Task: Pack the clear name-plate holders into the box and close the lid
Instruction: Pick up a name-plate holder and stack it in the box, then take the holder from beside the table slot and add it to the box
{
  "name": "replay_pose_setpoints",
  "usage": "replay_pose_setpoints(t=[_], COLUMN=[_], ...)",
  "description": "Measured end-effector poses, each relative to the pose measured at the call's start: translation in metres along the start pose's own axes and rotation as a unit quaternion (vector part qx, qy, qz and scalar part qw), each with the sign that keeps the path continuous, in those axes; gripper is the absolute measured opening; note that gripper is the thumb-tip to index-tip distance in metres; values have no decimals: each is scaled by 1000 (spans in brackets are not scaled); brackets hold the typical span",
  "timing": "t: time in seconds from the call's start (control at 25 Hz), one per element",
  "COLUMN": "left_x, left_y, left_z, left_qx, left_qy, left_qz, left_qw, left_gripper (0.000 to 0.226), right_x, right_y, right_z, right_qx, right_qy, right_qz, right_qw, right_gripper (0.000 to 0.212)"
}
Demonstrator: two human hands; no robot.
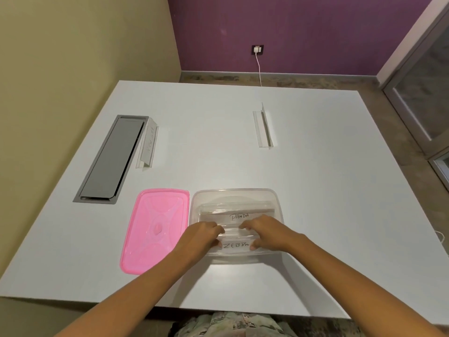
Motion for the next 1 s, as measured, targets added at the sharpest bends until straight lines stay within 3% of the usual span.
replay_pose_setpoints(t=[0.4, 0.56, 0.72, 0.8, 0.92, 1.0], left_x=[-15, -13, 28, 52, 76, 79], left_y=[-16, -13, -3, 4, 11, 14], left_z=[-8, -10, -28, -56, -124, -176], left_qx=[28, 27, 63, 109, 234, 342], left_qy=[19, 58, 143, 150, 146, 121], left_qz=[-44, -43, 114, 215, 315, 311], left_qw=[998, 997, 981, 959, 908, 878], left_gripper=[34, 35, 8, 8, 12, 24], right_x=[-11, -2, 27, 42, 57, 58], right_y=[-8, -4, 13, 19, 16, 9], right_z=[0, -7, -16, -20, -23, -27], right_qx=[-33, -17, 21, 25, 2, -9], right_qy=[22, 18, -41, -70, -100, -97], right_qz=[32, 62, 175, 234, 270, 266], right_qw=[999, 998, 983, 969, 958, 959], right_gripper=[60, 47, 23, 15, 16, 17])
Point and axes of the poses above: each hand's wrist, its own y-axis away from the middle knuckle, its own x-axis out of the back of the hand, z = x × y, the point moved 8 cm from there along -y, towards the middle knuckle, and after that the axes turned 7 degrees about -x, right-handed, at the moved point
